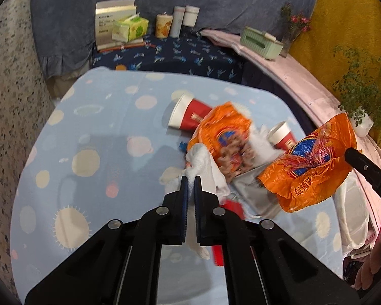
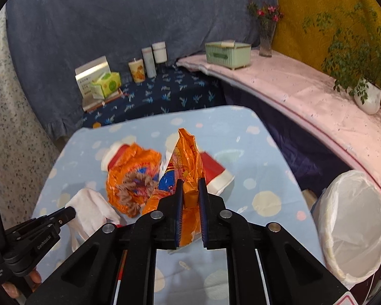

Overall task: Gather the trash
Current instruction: 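Lift the glove and orange bag and carry both tools over the white bin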

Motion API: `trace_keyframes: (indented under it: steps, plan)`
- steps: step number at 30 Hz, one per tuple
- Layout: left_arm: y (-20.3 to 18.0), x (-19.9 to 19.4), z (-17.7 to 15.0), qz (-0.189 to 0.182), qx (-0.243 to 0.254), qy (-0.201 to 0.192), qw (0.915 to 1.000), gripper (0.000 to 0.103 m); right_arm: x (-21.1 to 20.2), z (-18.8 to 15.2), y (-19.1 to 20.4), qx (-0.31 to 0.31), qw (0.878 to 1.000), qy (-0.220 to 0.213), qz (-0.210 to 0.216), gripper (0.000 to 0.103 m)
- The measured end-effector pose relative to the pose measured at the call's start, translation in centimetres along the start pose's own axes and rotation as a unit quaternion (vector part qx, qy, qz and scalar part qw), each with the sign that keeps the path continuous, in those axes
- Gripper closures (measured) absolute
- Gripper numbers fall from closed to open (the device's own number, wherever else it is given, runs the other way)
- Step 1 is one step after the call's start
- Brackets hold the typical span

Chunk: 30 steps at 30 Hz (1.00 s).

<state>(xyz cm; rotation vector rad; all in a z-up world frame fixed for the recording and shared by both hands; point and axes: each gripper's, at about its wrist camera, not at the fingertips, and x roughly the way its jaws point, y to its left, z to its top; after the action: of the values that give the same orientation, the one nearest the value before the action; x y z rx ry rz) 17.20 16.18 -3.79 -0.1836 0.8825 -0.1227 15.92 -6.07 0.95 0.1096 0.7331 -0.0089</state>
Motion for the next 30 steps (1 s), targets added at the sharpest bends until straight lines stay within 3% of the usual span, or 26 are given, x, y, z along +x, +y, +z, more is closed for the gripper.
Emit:
trace_keyframes:
  steps: [8,14,30]
  plan:
    - [-5.3,-4.3,2.9,-0.027,0.035,-0.049,0.9978,0.099,-5.8,3.2,-4.1,0.025,0.998,-0.062,-0.017,0.092]
    - [-11.7,-6.7,3.8,-0.062,0.072,-0.075,0.9927,0.099,-9.0,3.8,-8.6,0.053,0.993,-0.091,-0.045,0.092]
    - [-29.9,-6.3,-0.1,-0.147,0.187,-0.058,0.9696,0.099,-13.7,-0.2,-23.9,0.155,0.973,-0.103,-0.133,0.092]
